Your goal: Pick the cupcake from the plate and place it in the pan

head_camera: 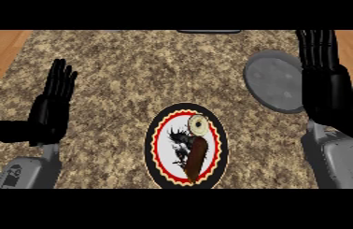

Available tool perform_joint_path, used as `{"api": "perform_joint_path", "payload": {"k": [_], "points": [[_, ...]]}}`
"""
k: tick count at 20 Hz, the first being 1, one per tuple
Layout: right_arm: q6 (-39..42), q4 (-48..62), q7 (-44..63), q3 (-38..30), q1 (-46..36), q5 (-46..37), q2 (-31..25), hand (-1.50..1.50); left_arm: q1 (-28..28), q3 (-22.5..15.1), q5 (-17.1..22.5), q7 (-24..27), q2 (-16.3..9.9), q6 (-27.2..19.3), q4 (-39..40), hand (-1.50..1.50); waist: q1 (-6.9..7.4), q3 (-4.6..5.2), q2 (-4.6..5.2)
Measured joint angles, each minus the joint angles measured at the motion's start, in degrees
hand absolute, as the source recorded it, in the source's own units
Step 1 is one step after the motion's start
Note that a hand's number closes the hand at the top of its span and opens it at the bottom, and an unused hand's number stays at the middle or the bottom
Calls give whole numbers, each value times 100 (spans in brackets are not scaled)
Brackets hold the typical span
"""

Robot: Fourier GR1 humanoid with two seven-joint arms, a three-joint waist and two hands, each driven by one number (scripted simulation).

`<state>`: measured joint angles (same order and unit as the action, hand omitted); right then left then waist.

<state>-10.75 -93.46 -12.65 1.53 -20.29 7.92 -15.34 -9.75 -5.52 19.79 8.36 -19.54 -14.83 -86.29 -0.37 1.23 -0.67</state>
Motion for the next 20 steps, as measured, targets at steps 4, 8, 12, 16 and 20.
{"api": "perform_joint_path", "payload": {"k": [4, 8, 12, 16, 20], "points": [[33, 388, 446, 718, -441, -811, -126, 150, -47, -279, 88, -349, 69, 276, 82, 0, 125, -65, 71], [163, 853, 817, 1514, -885, -2136, -722, -150, 24, -737, 151, -747, 190, 576, 233, 0, 216, -8, 114], [-570, 1451, 1015, 2164, -1150, -3486, -391, -150, 87, -1057, 278, -1182, 322, 781, 239, 0, 245, -74, 116], [-875, 1930, 1206, 2639, -1413, -4377, 87, -150, 238, -1136, 345, -1464, 345, 849, 65, 0, 185, -103, 86], [-39, 2316, 2237, 3300, -1693, -5128, 193, -150, 283, -1161, 343, -1557, 355, 852, 91, 0, 145, -96, 41]]}}
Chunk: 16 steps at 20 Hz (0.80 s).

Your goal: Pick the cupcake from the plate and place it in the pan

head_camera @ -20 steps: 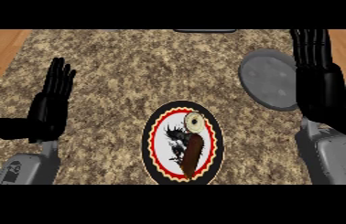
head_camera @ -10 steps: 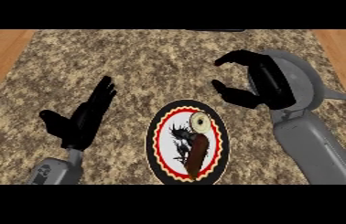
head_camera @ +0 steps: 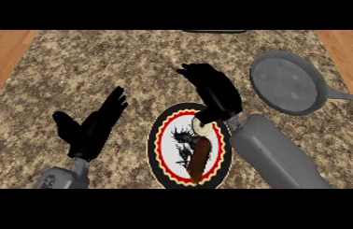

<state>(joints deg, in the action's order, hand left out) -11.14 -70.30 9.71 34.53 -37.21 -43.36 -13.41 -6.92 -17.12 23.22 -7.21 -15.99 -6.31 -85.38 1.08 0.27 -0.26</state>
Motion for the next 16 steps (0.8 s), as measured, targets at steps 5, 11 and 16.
{"api": "perform_joint_path", "payload": {"k": [5, 11, 16], "points": [[1544, 547, 1396, 728, -466, -747, 129, -150, 4, -64, -18, -74, 20, 12, -44, 0, 9, 16, -47], [3642, 1035, 3121, 1212, -1014, -897, 929, -150, 18, -61, 10, -91, 60, 42, -53, 0, 60, 10, -42], [4785, 1233, 4031, 1416, -1171, -259, 1171, -150, -91, -120, -45, -162, 123, 36, -63, 0, 155, -3, -2]]}}
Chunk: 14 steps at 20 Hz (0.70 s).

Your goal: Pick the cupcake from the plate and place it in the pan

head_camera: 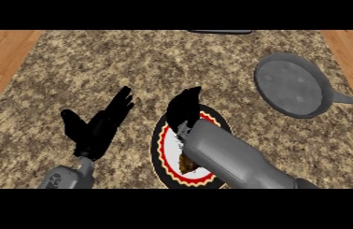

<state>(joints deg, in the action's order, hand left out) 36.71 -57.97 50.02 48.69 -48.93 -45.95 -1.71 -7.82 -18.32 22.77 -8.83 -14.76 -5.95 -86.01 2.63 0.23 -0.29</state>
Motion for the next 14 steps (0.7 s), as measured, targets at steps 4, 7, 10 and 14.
{"api": "perform_joint_path", "payload": {"k": [4, 7, 10, 14], "points": [[96, 57, 402, 216, 39, 535, 30, -150, -24, 18, -3, -57, 20, 15, -6, 0, 37, -9, 23], [6, 18, 704, 413, 76, 892, 36, -150, -33, 58, 6, -39, 14, 77, 11, 0, 33, -13, 30], [-136, 54, 958, 674, 88, 1103, 41, -150, 6, 48, -23, -40, 35, 86, -13, 0, 41, -15, 37], [-147, 136, 1109, 903, -2, 1266, 38, -150, 42, 125, -23, -40, 14, 110, -19, 0, -1, -16, 36]]}}
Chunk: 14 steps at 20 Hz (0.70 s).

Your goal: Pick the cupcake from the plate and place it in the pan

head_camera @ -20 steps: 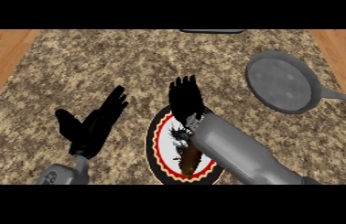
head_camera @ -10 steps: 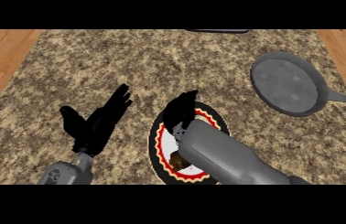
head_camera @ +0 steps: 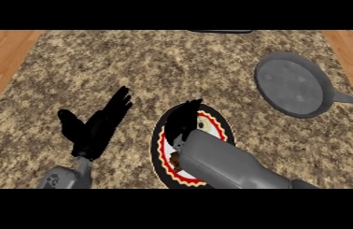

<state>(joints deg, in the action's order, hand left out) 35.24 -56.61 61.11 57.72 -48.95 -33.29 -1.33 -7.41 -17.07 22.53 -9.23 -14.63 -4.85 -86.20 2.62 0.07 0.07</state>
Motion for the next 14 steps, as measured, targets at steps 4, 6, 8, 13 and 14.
{"api": "perform_joint_path", "payload": {"k": [4, 6, 8, 13, 14], "points": [[44, 105, 86, 253, -85, -105, -5, -150, -4, 79, 18, -41, -40, 33, -38, 0, -51, -1, -10], [61, 195, 95, 275, -121, -186, -1, -150, 74, 26, -58, 15, 48, -40, -67, 0, -87, -2, -13], [98, 177, 112, 246, -147, -142, -4, -150, 101, 49, -74, -35, 37, -56, -132, 0, -101, -3, -14], [41, 383, 59, 366, -9, -352, 21, -150, 37, 184, -47, -91, 37, 25, -62, 0, -146, -4, -4], [27, 413, 58, 380, 10, -366, 22, -150, 57, 218, -36, -60, 21, 78, -32, 0, -143, -5, -1]]}}
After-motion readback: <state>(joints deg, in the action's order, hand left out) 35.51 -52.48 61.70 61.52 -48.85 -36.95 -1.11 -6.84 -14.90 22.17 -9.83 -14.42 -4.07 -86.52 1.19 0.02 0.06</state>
